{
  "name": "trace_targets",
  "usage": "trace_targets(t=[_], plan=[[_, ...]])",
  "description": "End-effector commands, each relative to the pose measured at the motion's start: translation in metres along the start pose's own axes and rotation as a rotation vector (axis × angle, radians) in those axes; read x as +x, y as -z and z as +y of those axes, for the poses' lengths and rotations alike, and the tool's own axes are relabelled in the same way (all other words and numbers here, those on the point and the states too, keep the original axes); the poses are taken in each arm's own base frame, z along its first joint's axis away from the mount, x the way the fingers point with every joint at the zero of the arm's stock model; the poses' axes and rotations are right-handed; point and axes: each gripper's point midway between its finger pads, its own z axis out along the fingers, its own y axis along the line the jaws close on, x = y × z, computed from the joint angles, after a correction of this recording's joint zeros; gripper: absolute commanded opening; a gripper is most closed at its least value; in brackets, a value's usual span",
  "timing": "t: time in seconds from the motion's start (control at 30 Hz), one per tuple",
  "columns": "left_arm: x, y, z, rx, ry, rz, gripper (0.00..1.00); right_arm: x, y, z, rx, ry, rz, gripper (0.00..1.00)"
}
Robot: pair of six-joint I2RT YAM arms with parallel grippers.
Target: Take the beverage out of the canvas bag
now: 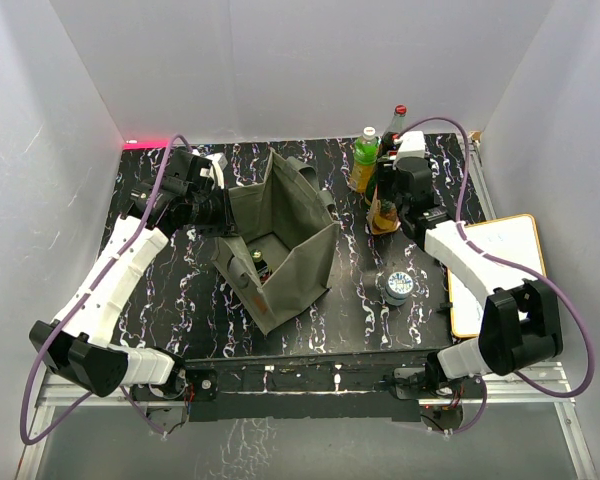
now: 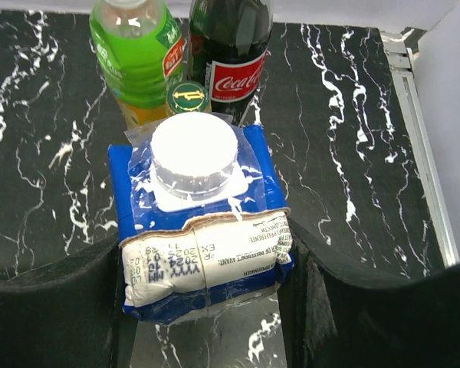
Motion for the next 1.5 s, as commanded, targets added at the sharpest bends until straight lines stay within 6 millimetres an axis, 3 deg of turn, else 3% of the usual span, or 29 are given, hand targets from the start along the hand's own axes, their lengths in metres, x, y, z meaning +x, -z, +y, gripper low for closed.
trace_targets(t=[0.0, 0.17, 0.3, 0.37, 0.5, 0.67, 0.83, 0.93, 1.23, 1.33, 1.47], plan=[[0.002, 0.012, -0.008, 0.035, 0.018, 0.002, 0.00, -0.119, 0.018, -0.012, 0.011, -0.178, -0.457, 0.08], [-0.003, 0.010, -0.008, 0.027, 0.009, 0.003, 0.00, -0.077, 0.010, -0.010, 0.011, -0.148, -0.389, 0.09], [-0.005, 0.008, -0.008, 0.024, 0.001, 0.001, 0.00, -0.060, 0.008, -0.010, 0.010, -0.122, -0.353, 0.22], [-0.006, 0.008, -0.008, 0.024, 0.000, -0.001, 0.00, -0.054, 0.007, -0.010, 0.015, -0.110, -0.334, 0.33], [-0.008, 0.009, -0.009, 0.025, -0.007, -0.009, 0.00, -0.057, 0.011, -0.005, -0.028, -0.074, -0.321, 0.67], [-0.011, 0.011, -0.008, 0.024, -0.016, -0.025, 0.00, -0.059, 0.023, -0.004, -0.050, -0.079, -0.290, 0.98], [-0.011, 0.010, -0.011, 0.042, -0.024, -0.036, 0.00, -0.047, 0.046, -0.010, -0.061, -0.100, -0.252, 0.98], [-0.011, 0.008, -0.010, 0.045, -0.036, -0.045, 0.00, -0.028, 0.064, -0.009, -0.097, -0.141, -0.199, 0.98], [-0.014, 0.007, -0.008, 0.044, -0.027, -0.079, 0.00, 0.045, 0.145, 0.036, -0.422, -0.326, 0.092, 0.98], [-0.016, 0.006, -0.010, 0.052, -0.014, -0.098, 0.00, 0.045, 0.168, 0.048, -0.529, -0.331, 0.122, 0.98], [-0.020, 0.003, -0.011, 0.057, -0.009, -0.106, 0.00, 0.010, 0.192, 0.059, -0.645, -0.335, 0.109, 0.99]])
